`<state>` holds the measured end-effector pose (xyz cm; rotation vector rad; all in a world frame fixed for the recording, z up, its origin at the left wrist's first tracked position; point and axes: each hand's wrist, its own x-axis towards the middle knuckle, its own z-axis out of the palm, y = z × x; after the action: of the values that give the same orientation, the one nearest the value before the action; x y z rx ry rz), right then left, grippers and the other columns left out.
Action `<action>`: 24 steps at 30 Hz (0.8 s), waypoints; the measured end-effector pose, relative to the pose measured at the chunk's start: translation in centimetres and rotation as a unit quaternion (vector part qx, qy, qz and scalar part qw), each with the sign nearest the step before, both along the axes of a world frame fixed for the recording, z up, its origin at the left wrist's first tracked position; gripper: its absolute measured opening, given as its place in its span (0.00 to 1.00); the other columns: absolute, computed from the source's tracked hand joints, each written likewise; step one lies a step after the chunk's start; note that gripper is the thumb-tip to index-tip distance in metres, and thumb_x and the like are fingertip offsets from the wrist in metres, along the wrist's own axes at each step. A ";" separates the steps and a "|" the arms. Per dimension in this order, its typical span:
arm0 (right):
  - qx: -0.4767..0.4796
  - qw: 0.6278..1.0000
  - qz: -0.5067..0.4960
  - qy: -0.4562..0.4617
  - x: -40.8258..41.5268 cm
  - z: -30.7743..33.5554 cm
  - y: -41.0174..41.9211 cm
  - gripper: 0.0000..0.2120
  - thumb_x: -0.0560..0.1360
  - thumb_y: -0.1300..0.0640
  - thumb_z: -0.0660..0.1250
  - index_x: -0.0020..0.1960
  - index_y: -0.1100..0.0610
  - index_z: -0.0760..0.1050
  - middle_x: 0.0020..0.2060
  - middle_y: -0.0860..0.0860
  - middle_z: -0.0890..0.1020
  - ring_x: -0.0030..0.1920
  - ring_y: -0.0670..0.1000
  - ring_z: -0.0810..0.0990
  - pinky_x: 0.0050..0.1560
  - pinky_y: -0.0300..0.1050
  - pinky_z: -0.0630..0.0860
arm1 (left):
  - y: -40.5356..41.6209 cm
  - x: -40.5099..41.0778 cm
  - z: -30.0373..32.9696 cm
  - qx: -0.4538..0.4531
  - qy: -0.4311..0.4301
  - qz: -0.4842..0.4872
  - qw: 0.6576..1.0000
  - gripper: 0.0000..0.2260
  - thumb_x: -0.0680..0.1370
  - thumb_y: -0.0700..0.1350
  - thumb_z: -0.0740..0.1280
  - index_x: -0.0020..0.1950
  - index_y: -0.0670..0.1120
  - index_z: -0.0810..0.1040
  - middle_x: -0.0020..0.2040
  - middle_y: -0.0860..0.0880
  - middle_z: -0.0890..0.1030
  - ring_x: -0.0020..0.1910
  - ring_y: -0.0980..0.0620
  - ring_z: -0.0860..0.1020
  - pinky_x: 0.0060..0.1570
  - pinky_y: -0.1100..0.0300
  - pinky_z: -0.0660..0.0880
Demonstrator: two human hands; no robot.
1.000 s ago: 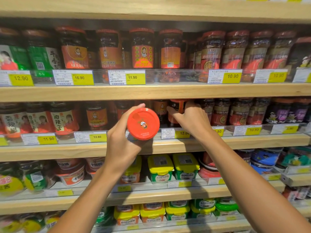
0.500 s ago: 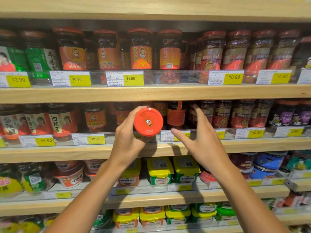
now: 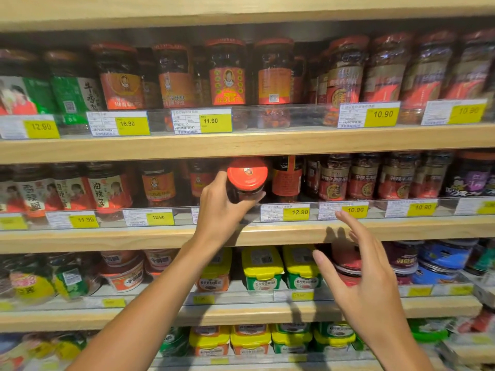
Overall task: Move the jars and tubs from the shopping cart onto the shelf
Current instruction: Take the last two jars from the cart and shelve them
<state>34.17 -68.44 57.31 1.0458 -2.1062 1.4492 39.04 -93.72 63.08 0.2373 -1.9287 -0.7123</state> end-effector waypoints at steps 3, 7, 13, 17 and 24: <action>-0.011 1.000 0.008 -0.005 0.0 0.0 0.2 0.32 0.74 0.48 0.71 0.75 0.41 0.63 0.71 0.40 0.70 0.71 0.41 0.66 0.51 0.15 0.62 | -0.1 -0.8 0.7 -0.008 -0.038 0.101 0.994 0.28 0.67 0.68 0.73 0.50 0.44 0.77 0.45 0.49 0.83 0.46 0.49 0.81 0.45 0.48 0.78; -0.009 1.000 0.008 0.005 0.0 -0.1 0.2 0.31 0.74 0.49 0.71 0.75 0.44 0.65 0.68 0.43 0.72 0.69 0.44 0.68 0.52 0.16 0.62 | 0.7 -1.5 2.5 -0.046 -0.134 0.233 0.962 0.27 0.71 0.68 0.70 0.46 0.42 0.77 0.42 0.43 0.81 0.46 0.40 0.79 0.40 0.54 0.67; -0.004 1.000 0.016 0.013 0.2 -0.2 -0.1 0.30 0.74 0.50 0.71 0.74 0.44 0.66 0.67 0.42 0.73 0.69 0.46 0.70 0.53 0.17 0.63 | 1.4 -2.0 3.7 -0.066 -0.213 0.278 0.935 0.37 0.74 0.72 0.59 0.65 0.41 0.71 0.57 0.38 0.80 0.53 0.37 0.80 0.42 0.53 0.63; 0.007 0.999 0.021 0.024 0.2 -0.4 -0.5 0.29 0.74 0.47 0.70 0.74 0.45 0.66 0.67 0.40 0.73 0.70 0.44 0.68 0.65 0.35 0.65 | 1.5 -1.6 3.7 -0.066 -0.242 0.264 0.931 0.35 0.74 0.72 0.61 0.61 0.41 0.75 0.52 0.39 0.81 0.51 0.38 0.80 0.41 0.54 0.65; 0.020 1.000 0.021 0.013 0.2 -0.3 -0.5 0.30 0.73 0.43 0.68 0.74 0.43 0.66 0.68 0.38 0.72 0.71 0.40 0.67 0.68 0.43 0.65 | 1.4 3.1 1.6 -0.115 -0.238 0.219 0.939 0.27 0.76 0.68 0.62 0.62 0.46 0.71 0.56 0.48 0.79 0.57 0.44 0.79 0.46 0.51 0.75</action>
<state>34.35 -68.91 57.00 1.1236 -2.1154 1.4109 42.17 -92.30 64.71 0.7199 -2.2800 -0.1306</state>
